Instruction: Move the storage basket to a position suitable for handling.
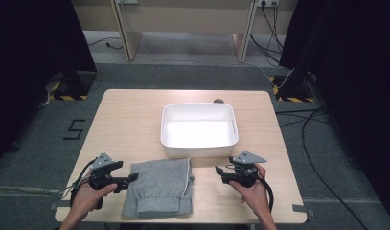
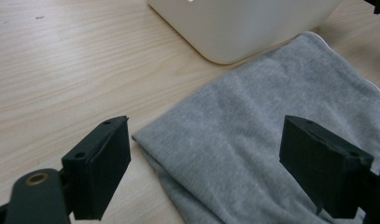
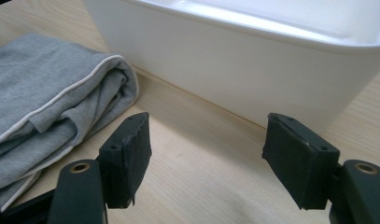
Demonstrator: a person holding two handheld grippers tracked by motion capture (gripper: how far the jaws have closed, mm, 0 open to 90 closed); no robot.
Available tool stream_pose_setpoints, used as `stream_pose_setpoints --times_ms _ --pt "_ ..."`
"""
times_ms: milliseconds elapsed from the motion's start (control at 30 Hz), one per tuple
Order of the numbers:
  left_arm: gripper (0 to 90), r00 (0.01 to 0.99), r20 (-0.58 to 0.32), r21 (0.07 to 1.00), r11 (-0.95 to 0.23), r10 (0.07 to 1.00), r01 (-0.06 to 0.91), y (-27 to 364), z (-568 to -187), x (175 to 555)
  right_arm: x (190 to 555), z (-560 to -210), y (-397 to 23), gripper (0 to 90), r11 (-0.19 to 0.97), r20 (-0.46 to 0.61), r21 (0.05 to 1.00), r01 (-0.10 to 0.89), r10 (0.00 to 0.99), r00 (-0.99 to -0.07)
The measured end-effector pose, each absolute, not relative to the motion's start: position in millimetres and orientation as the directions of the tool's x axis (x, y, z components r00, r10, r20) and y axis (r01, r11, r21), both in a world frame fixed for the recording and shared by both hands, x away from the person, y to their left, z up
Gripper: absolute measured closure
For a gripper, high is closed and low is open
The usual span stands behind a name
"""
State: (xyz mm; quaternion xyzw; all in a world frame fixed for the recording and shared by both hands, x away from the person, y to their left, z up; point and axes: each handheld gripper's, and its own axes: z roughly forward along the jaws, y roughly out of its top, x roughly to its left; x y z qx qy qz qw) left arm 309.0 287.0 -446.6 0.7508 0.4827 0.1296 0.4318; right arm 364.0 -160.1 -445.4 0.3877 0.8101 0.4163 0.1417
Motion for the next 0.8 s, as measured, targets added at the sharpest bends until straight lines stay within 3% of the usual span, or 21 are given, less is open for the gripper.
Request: stream_pose_setpoints --times_ms 433,667,700,800 --pt "15.3 0.512 -0.289 0.740 -0.151 0.809 0.656 267 -462 272 367 -445 -137 32.5 0.378 0.105 0.788 0.487 0.696 -0.711" --pt "15.2 0.488 -0.214 0.743 -0.183 0.846 0.644 254 -462 260 367 -448 -134 33.0 0.389 0.102 0.785 0.482 0.686 -0.721" --pt "15.1 0.484 -0.169 0.742 -0.212 0.859 0.636 250 -463 256 365 -448 -135 33.1 0.388 0.104 0.784 0.484 0.687 -0.719" --pt "15.1 0.485 -0.194 0.739 -0.198 0.853 0.644 245 -465 251 364 -447 -137 33.2 0.382 0.106 0.788 0.482 0.688 -0.718"
